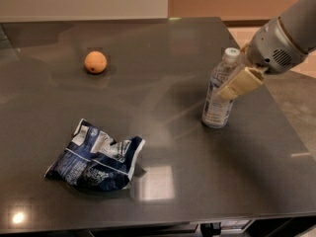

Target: Move blue plastic bottle near orange

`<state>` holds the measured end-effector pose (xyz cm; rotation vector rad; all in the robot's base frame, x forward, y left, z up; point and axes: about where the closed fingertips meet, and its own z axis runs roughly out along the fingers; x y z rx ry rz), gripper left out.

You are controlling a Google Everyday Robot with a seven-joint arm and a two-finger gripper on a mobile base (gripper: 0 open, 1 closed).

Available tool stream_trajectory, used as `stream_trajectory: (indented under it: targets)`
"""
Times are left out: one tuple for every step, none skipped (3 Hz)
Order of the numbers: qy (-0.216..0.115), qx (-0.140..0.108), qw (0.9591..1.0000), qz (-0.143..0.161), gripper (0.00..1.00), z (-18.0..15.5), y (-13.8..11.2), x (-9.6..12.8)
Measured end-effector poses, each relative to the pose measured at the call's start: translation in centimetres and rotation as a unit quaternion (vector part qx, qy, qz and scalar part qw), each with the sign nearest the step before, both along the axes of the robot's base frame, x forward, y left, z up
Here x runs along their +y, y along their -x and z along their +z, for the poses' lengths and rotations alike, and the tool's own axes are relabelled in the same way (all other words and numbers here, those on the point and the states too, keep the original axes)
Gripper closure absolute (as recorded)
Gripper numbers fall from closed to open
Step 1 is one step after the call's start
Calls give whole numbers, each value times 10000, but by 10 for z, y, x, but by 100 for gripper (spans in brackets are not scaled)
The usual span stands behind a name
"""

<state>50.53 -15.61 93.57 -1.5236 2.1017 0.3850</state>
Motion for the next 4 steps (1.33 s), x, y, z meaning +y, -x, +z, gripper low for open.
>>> stream_trajectory:
  targets:
    - [-70, -15, 10000, 16, 65, 0, -5, 2]
    - [-167, 7, 9998, 77, 88, 8, -22, 13]
    - [-384, 15, 9990, 220, 100, 25, -50, 38]
    - [-611, -34, 9974, 381, 100, 43, -79, 71]
